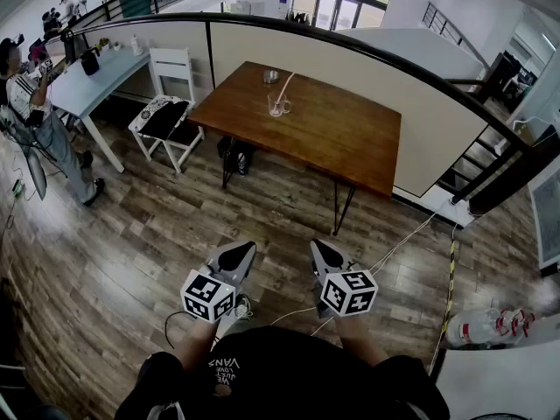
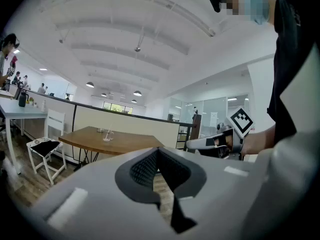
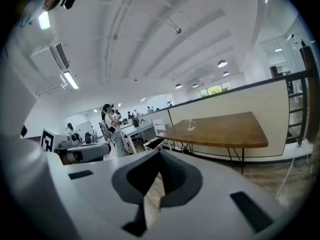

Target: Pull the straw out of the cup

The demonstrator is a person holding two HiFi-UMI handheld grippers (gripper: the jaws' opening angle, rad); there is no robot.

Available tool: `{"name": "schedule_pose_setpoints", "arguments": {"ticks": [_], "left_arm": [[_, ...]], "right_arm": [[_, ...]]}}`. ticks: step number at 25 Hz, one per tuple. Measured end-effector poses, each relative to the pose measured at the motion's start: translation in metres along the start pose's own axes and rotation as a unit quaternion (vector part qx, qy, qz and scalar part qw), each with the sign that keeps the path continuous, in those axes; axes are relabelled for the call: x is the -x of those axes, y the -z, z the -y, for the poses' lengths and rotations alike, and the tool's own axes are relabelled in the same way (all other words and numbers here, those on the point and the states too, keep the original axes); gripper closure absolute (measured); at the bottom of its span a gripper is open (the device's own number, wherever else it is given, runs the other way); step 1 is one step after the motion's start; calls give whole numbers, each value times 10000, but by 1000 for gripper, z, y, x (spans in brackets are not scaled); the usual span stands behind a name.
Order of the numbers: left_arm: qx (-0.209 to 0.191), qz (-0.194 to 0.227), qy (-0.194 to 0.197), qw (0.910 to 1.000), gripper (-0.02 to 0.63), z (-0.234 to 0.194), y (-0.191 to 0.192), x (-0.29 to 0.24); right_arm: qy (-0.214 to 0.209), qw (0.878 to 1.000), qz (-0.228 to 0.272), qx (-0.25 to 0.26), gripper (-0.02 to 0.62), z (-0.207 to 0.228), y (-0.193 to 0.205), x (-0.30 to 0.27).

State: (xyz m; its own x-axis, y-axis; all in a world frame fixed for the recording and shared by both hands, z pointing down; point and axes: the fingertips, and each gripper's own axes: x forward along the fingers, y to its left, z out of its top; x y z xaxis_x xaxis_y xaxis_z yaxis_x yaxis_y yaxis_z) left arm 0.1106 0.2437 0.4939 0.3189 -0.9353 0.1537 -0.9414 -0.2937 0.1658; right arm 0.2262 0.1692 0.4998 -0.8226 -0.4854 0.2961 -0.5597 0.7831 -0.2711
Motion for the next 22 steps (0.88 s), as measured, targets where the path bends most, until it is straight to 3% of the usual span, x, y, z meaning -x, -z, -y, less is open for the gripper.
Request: {"name": "schedule_pose_setpoints", "arguments": {"ticks": [6, 10, 11, 13, 17, 22], "left_arm": [[49, 62, -104, 9999, 592, -28, -5, -10], [101, 56, 25, 9999, 586, -43, -6, -18], [129, 42, 59, 9999, 566, -47, -6, -20], [193, -3, 91, 9998, 445, -57, -5, -24], [197, -80, 161, 9996, 437, -78, -4, -28], [162, -141, 267, 9994, 436, -109, -7, -28]], "right_arm": [[-26, 9998, 192, -104, 583, 0, -11, -24], [40, 9994, 306, -155, 581, 1, -19, -42], [70, 9993, 322, -188, 580, 2, -20, -46], [132, 9989, 352, -264, 574, 3, -23, -54], [187, 9983, 359, -425, 468, 2, -24, -75], [315, 9974, 370, -537, 468, -4, -27, -102]]}}
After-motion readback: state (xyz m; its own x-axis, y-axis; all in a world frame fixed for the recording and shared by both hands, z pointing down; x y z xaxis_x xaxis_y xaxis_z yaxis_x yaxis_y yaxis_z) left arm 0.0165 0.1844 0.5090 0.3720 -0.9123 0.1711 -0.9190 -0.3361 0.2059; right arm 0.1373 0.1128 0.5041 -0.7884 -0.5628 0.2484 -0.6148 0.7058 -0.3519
